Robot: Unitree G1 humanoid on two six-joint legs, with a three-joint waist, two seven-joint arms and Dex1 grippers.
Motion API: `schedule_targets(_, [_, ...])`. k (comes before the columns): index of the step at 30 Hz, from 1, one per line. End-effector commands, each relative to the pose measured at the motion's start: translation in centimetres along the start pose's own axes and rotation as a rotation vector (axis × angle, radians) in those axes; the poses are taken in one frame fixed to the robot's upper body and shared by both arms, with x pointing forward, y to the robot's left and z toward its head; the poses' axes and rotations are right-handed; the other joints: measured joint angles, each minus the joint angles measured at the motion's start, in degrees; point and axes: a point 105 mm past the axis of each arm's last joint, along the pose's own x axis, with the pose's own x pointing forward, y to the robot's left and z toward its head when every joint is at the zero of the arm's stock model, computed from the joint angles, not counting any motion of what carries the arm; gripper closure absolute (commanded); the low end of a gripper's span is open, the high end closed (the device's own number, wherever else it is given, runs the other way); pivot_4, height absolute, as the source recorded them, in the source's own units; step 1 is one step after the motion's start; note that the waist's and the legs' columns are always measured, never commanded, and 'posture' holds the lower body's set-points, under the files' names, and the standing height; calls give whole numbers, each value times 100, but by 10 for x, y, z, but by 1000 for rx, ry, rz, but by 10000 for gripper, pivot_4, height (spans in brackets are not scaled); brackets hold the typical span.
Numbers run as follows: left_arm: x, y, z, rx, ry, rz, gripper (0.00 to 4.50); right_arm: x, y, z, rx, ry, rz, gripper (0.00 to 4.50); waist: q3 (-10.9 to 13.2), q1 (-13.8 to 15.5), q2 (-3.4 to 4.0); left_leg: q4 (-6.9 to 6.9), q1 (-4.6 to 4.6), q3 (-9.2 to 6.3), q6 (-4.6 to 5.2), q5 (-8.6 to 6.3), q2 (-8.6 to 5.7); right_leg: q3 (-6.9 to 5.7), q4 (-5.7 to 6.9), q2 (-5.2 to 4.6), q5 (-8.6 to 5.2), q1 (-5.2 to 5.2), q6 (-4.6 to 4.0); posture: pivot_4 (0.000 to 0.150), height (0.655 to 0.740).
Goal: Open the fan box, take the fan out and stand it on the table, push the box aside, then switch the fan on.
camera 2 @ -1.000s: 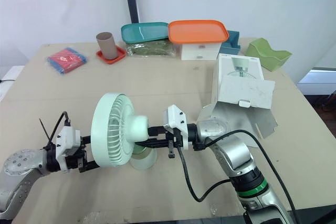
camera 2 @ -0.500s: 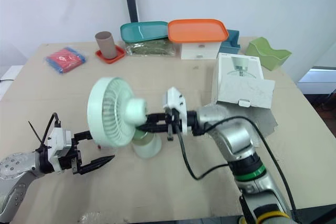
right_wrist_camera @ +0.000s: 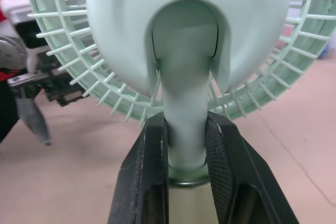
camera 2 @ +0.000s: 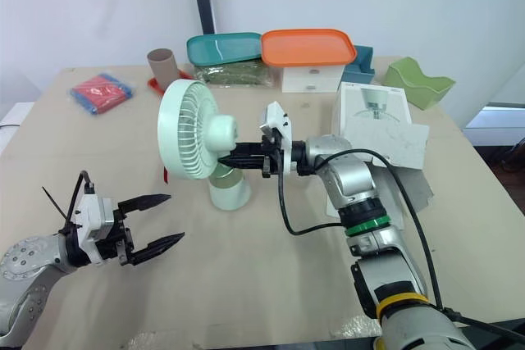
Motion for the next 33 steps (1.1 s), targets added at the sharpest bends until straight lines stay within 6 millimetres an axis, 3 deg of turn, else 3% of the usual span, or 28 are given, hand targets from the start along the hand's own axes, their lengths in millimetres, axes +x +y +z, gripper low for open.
schedule_targets(1, [2, -2, 8, 17, -19, -8, 937, 1, -7, 19, -95, -27, 42, 40010, 0, 1, 0, 0, 0, 0, 0, 0, 0, 0, 0, 0, 0, 0, 0, 1500, 7400])
schedule_targets(16, [8, -3, 9, 18, -22, -1, 937, 0, -20, -5, -57, 52, 97, 40010, 0, -7, 2, -1, 9, 7, 0, 0, 3, 2, 3, 1, 6, 1, -9, 1500, 7400])
schedule_targets(18, [9, -4, 9, 16, -23, -1, 0, -1, -21, -5, -49, 55, 97, 30363, 0, -7, 2, -1, 10, 8, 0, 0, 3, 2, 3, 2, 6, 2, -9, 1500, 7400])
schedule_targets(23, [11, -5, 8, 13, -23, -6, 0, -6, -20, -4, -59, 61, 101, 11656, 1, -7, 3, -1, 9, 8, 0, 0, 4, 3, 3, 2, 6, 0, -9, 1500, 7400])
schedule_targets(24, [12, -5, 8, 13, -23, -7, 0, -7, -20, -4, -61, 63, 102, 3801, 1, -7, 3, -1, 8, 8, 0, 0, 4, 3, 3, 2, 6, 0, -9, 1500, 7400])
schedule_targets(26, [13, -4, 8, 14, -23, -8, 0, -10, -19, -4, -67, 68, 103, 321, 1, -6, 3, -1, 8, 8, 0, 0, 4, 2, 3, 2, 6, 0, -10, 1500, 7400])
schedule_targets(33, [10, 0, 6, 18, -17, 18, 0, -41, 0, 0, -95, 75, 65, 321, 1, 5, 3, -1, 2, 3, 0, 0, 2, 0, 2, -1, 6, 1, -9, 1500, 7400])
